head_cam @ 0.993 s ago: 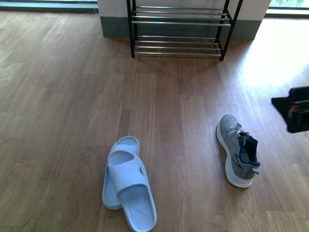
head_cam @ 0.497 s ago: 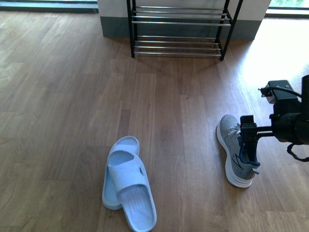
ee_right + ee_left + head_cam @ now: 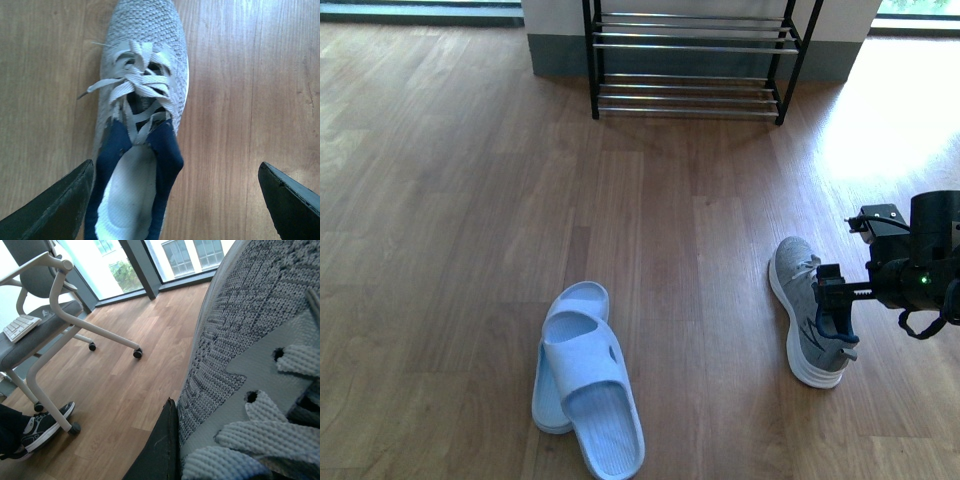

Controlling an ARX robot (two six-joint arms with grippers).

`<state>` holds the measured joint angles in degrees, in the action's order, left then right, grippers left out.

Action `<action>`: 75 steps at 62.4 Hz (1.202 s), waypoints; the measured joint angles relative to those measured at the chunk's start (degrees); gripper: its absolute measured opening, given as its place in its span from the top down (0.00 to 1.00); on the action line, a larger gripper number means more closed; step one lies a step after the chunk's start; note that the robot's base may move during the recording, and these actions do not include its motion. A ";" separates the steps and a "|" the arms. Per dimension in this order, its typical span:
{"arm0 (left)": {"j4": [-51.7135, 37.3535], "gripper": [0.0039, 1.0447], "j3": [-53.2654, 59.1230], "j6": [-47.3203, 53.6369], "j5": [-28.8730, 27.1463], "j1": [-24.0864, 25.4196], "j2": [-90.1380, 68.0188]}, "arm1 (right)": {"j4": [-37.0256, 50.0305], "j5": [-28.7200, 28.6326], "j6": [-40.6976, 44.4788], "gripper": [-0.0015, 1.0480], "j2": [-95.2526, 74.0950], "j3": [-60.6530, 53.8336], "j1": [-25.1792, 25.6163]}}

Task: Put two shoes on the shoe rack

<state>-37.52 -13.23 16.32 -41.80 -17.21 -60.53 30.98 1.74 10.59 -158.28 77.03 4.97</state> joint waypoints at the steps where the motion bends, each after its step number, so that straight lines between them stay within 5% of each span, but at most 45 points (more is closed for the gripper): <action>1: 0.00 0.99 0.00 0.00 0.00 0.00 0.00 | -0.31 -0.02 0.07 0.09 -0.48 0.68 0.15; 35: 0.00 0.99 0.00 0.00 0.00 0.00 0.00 | -1.16 1.75 -0.33 0.10 -9.01 8.04 0.68; 68: 0.00 0.99 0.00 0.00 0.00 0.00 0.00 | -0.83 3.63 -2.34 0.94 -11.76 12.15 -0.94; 75: 0.00 0.99 0.00 0.00 0.00 0.00 0.00 | -0.68 3.65 -3.28 0.99 -11.85 12.15 -1.07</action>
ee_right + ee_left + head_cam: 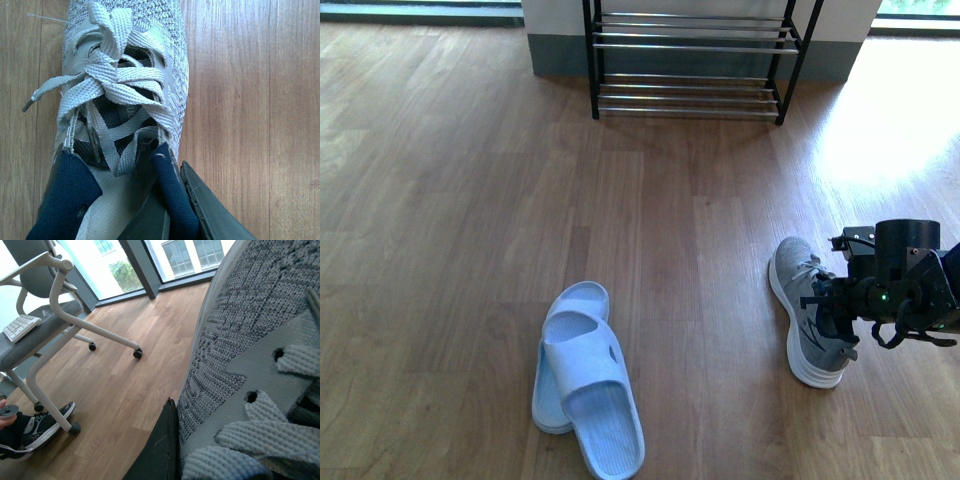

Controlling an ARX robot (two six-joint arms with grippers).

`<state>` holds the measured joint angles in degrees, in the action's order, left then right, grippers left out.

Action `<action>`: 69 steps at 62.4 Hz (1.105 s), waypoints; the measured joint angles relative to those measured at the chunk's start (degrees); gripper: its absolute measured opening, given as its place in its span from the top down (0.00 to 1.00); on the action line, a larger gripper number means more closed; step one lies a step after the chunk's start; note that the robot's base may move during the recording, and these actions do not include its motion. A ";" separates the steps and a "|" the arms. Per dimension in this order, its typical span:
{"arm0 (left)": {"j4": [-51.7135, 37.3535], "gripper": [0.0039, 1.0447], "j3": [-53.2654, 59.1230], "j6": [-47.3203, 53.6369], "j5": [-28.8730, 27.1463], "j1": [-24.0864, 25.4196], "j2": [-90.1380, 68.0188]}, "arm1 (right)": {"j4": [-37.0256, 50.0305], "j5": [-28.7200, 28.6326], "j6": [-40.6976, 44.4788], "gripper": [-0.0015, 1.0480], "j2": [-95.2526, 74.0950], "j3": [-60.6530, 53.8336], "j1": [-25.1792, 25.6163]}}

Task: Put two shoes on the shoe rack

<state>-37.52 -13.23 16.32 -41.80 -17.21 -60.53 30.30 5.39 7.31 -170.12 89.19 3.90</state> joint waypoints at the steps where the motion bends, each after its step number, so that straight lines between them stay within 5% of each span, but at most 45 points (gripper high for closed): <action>1: 0.00 0.99 0.00 0.00 0.00 0.00 0.00 | 0.02 0.04 -0.04 0.99 0.00 0.00 -0.04; 13: 0.00 0.99 0.00 0.00 0.00 0.00 0.00 | 6.38 -1.27 -0.17 0.99 3.54 -7.34 -1.40; 38: 0.00 0.99 0.00 0.00 0.02 0.00 0.00 | 19.08 -4.66 4.17 0.99 39.10 -38.82 -2.03; 53: 0.00 0.99 0.00 0.00 0.00 0.00 0.00 | 15.50 -8.24 4.57 0.99 66.27 -53.51 -0.11; 69: 0.00 0.99 0.00 0.00 0.00 0.00 0.00 | 2.89 -18.56 5.68 0.99 102.07 -66.90 3.89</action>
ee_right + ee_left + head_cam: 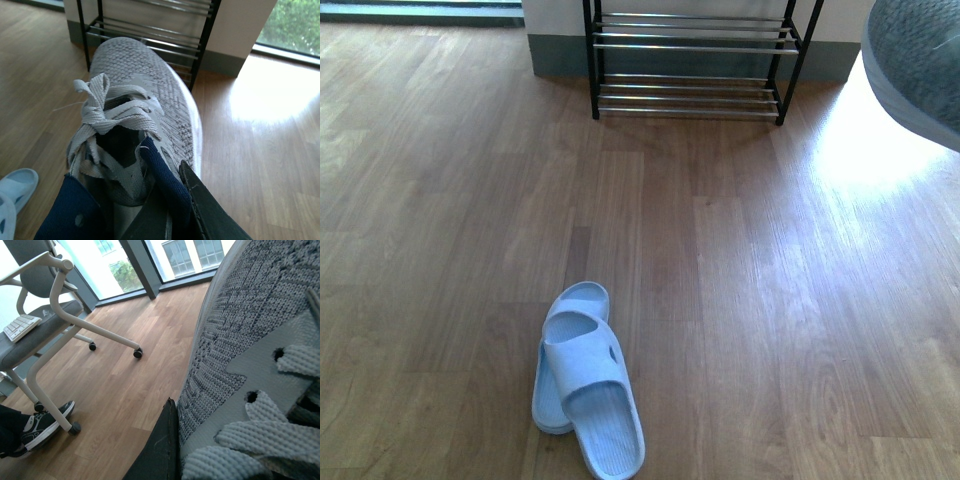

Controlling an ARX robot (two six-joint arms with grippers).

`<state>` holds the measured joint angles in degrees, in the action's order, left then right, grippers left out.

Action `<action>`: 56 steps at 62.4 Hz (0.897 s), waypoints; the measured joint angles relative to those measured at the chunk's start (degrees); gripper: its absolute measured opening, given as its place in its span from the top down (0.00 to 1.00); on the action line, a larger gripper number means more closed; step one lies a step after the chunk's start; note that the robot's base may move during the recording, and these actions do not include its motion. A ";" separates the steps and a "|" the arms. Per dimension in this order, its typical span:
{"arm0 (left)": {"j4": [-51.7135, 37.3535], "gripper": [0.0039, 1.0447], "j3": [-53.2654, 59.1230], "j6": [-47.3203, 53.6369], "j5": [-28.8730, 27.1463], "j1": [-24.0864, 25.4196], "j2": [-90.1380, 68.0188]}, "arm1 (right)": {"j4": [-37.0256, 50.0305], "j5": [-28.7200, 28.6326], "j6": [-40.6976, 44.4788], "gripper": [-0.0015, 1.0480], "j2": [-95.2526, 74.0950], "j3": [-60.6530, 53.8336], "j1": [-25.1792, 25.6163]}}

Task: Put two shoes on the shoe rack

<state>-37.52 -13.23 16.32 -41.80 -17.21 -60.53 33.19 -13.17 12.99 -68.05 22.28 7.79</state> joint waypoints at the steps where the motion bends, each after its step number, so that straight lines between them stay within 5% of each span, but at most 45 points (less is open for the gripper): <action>1: 0.00 0.99 0.00 0.00 0.00 0.00 0.00 | -0.46 -0.17 0.13 0.99 1.38 -0.46 0.17; 56: 0.00 0.99 0.00 0.00 -0.31 0.04 0.00 | -1.49 -1.18 0.79 0.99 10.36 -2.32 1.11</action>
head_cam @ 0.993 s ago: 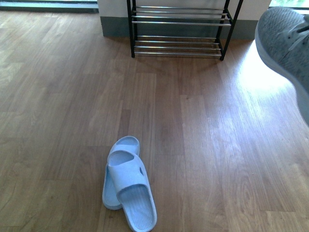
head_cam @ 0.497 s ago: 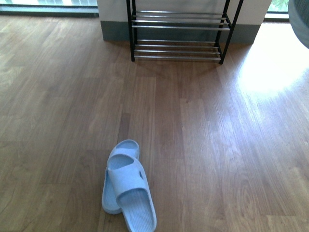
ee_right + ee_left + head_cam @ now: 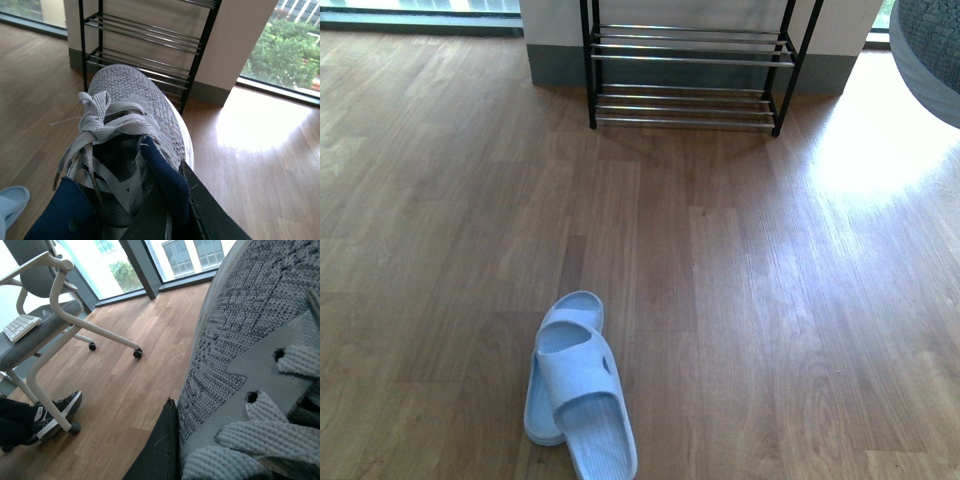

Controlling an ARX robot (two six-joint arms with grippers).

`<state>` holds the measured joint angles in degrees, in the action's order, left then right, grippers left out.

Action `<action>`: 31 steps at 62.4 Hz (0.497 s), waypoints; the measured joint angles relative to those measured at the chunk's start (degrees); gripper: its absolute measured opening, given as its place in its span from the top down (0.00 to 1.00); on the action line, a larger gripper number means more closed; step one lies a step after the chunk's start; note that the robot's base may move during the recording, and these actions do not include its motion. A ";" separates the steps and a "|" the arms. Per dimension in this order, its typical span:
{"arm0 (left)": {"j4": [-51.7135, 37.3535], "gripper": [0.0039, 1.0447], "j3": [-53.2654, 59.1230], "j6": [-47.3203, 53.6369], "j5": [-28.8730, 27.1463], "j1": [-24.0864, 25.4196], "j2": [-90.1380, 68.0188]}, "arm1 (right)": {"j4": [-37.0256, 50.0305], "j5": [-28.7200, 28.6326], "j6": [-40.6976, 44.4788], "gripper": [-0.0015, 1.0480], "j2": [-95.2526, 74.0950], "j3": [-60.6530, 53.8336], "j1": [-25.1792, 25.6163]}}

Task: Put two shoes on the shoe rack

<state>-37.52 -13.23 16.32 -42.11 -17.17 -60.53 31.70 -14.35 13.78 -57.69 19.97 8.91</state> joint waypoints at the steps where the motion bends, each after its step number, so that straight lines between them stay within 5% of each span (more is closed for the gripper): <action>1: 0.00 0.99 0.00 0.00 -0.04 0.04 0.00 | 0.00 -0.15 0.00 0.99 0.02 0.00 -0.02; 31: 0.00 0.99 0.00 0.00 0.24 0.00 0.00 | -0.02 0.17 0.00 0.99 0.00 -0.02 0.00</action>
<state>-37.52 -13.23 16.32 -41.87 -17.17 -60.53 31.68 -14.17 13.78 -57.69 19.94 8.91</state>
